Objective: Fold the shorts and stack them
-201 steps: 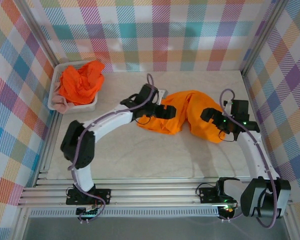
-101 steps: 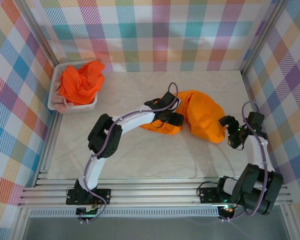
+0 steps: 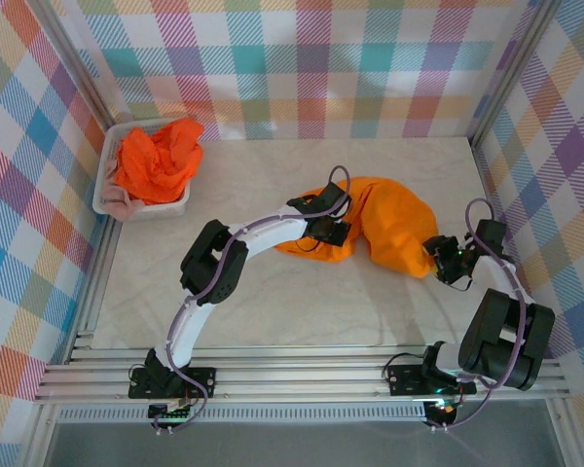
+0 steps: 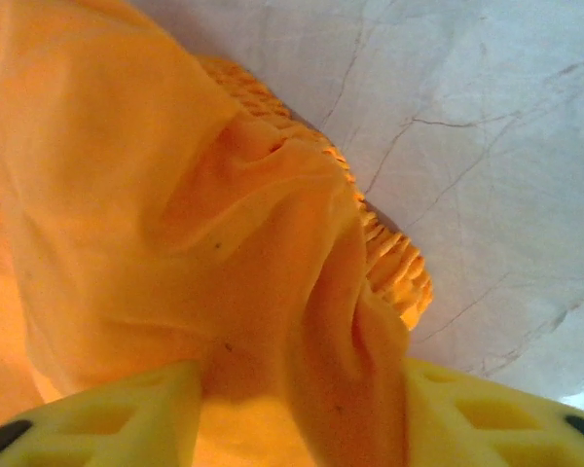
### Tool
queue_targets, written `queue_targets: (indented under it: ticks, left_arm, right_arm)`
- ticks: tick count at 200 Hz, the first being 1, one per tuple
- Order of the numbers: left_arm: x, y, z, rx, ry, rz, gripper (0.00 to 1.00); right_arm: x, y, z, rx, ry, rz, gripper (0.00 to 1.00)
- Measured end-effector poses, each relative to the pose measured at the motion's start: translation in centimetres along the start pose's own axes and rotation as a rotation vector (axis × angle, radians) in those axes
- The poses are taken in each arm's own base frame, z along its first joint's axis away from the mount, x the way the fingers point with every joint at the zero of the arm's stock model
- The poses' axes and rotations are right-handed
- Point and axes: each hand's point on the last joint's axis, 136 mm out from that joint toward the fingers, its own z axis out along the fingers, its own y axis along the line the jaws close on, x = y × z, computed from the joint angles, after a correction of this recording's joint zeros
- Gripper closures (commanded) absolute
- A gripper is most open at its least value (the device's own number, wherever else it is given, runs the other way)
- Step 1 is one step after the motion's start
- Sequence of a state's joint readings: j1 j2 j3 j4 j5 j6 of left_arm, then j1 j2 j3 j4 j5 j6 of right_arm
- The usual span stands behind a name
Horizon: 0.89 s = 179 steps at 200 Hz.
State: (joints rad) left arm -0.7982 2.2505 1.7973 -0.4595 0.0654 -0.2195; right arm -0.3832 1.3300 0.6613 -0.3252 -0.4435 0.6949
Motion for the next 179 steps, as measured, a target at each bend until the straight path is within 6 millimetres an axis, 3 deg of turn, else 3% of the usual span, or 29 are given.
queue_targets:
  ticks: [30, 53, 73, 93, 124, 149, 179]
  left_arm:
    - [-0.6, -0.3, -1.1, 0.006, -0.017, 0.001, 1.00]
    - [-2.1, -0.5, -3.6, 0.018, -0.063, -0.002, 1.00]
    - [-4.3, -0.7, -7.4, 0.034, -0.137, -0.009, 1.00]
    - [-7.0, 0.2, -12.4, 0.042, -0.232, -0.029, 1.00]
    - [-10.4, 3.6, -20.9, 0.022, -0.391, -0.078, 1.00]
    - [-11.4, 6.3, -26.1, -0.014, -0.477, -0.108, 1.00]
    - [-11.4, 9.0, -30.6, -0.058, -0.537, -0.144, 1.00]
  right_arm:
    - [0.1, 0.2, 0.1, -0.015, 0.006, 0.007, 1.00]
    - [0.1, 0.9, -0.4, -0.041, -0.003, 0.006, 1.00]
    - [-0.3, 2.8, -2.0, -0.097, -0.045, -0.031, 1.00]
    - [-1.2, 6.5, -5.3, -0.184, -0.129, -0.109, 1.00]
    - [-2.1, 13.1, -11.8, -0.340, -0.273, -0.252, 1.00]
    - [-1.4, 17.7, -16.4, -0.450, -0.341, -0.360, 1.00]
    - [0.9, 21.5, -19.9, -0.548, -0.356, -0.472, 1.00]
